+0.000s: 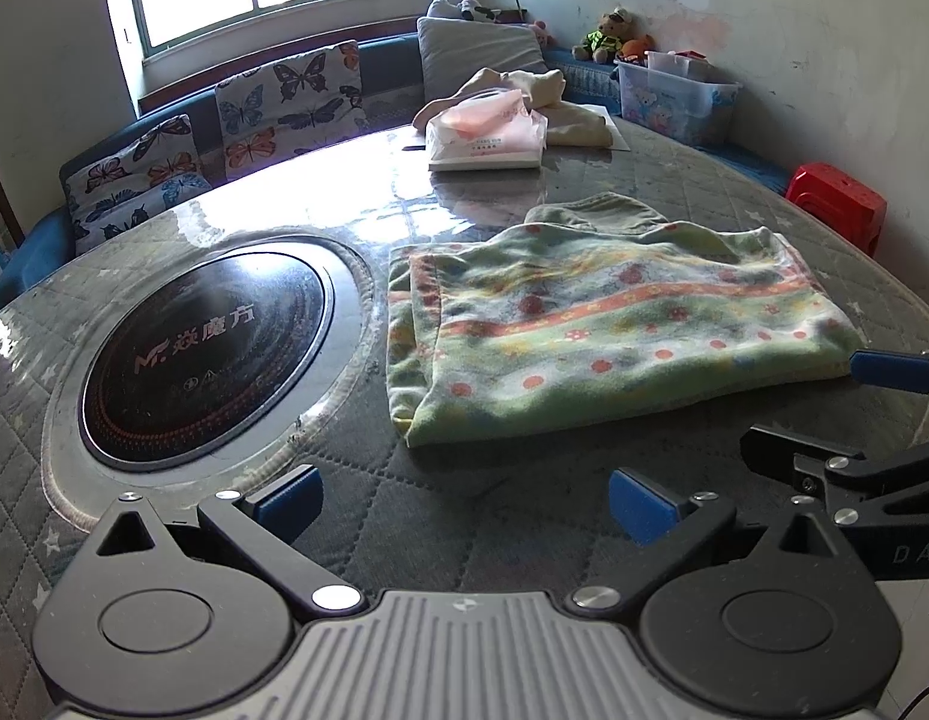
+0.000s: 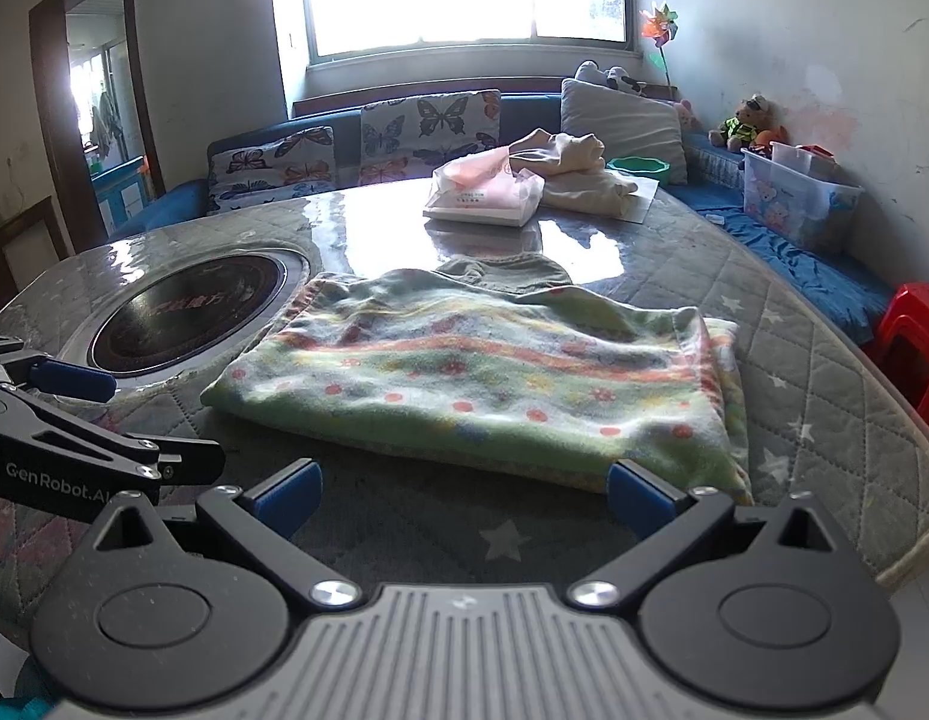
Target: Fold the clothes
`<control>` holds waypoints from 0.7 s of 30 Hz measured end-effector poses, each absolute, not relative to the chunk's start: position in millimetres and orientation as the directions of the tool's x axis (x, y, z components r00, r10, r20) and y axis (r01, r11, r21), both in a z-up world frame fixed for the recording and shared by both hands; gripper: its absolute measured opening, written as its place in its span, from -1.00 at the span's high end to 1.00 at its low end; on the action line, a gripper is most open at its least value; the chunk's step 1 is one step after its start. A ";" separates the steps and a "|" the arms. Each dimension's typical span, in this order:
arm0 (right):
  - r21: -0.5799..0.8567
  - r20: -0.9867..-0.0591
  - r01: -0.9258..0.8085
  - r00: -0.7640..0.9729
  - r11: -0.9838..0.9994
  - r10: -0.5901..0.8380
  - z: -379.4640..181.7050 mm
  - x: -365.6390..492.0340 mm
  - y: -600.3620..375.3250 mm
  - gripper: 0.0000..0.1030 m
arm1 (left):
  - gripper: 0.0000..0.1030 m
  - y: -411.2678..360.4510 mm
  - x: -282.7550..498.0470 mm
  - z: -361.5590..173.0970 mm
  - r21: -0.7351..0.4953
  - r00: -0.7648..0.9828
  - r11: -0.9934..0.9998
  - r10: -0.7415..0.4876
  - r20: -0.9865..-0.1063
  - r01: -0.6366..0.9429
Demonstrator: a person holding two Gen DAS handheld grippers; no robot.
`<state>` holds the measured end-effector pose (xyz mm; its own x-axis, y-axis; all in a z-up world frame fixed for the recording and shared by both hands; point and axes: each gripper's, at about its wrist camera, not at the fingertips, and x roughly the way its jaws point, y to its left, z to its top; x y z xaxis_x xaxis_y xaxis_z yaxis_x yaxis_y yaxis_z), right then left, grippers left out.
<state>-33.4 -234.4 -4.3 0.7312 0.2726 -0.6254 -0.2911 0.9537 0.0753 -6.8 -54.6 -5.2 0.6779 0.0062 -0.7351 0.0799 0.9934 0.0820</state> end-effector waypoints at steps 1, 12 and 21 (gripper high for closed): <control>0.076 -0.626 -0.292 0.730 0.953 0.274 -4.5 -32.2 -233.7 -0.99 | -1.00 -54.2 -5.9 -5.1 0.082 0.678 0.993 0.007 -0.735 0.079; 0.077 -0.627 -0.297 0.727 0.952 0.278 -4.4 -25.4 -230.1 -0.99 | -1.00 -52.3 0.3 -6.0 0.072 0.675 0.994 -0.001 -0.738 0.080; 0.077 -0.628 -0.298 0.727 0.952 0.278 -4.4 -26.0 -230.8 -1.00 | -1.00 -53.0 0.8 -6.2 0.065 0.676 0.994 -0.009 -0.737 0.084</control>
<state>-26.0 -230.8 -4.4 0.7269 0.2779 -0.6280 -0.2977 0.9516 0.0765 0.8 -53.0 -6.2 0.6757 -0.0092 -0.7371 0.0844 0.9943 0.0650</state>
